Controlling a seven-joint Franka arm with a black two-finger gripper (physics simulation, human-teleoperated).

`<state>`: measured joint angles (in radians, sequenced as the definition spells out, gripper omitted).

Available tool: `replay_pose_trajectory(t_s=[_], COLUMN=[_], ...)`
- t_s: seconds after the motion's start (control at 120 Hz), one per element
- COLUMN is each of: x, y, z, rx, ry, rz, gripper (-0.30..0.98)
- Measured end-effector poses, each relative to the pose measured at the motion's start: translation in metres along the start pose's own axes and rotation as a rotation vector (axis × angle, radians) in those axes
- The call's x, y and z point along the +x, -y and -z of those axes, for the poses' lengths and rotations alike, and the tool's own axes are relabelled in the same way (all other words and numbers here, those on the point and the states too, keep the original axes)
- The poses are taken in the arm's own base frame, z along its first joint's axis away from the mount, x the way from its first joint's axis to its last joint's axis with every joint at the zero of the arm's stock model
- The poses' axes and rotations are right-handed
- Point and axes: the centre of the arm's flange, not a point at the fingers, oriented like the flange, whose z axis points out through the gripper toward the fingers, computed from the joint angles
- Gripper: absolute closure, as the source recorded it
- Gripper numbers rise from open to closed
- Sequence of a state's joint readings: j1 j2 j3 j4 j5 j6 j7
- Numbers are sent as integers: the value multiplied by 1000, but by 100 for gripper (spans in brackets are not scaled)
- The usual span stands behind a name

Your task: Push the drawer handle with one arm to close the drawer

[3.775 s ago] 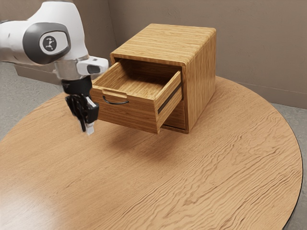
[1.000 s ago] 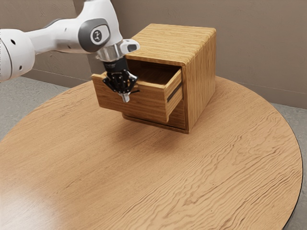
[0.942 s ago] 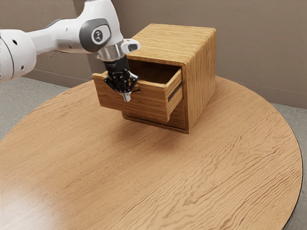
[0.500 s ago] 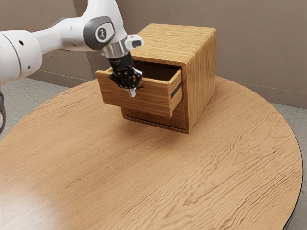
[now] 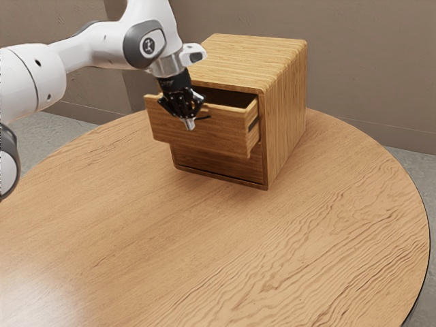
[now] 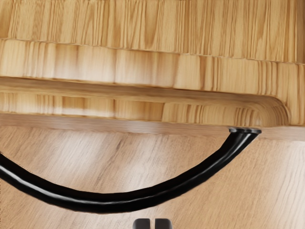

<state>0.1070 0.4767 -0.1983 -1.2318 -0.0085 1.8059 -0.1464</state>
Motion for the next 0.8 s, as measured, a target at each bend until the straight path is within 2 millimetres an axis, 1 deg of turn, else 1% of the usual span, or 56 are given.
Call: replay_pose_trajectory(t_s=[0.1,0.2,0.35,0.458,0.6,0.717,0.8], x=[3,8,12,16,19,21,22], y=[-2,-9,-10,-10,-9,-9,-8], z=[-6,-9,-13,-10,-2,-1,-2], rx=[4,1,-2,-6,-9,-9,-10], ry=[-7,-23,-42,-66,-95,-106,-113], rz=[-10,-25,-33,-38,-43,-46,-48], gripper=[79,79,79,76,78,77,79])
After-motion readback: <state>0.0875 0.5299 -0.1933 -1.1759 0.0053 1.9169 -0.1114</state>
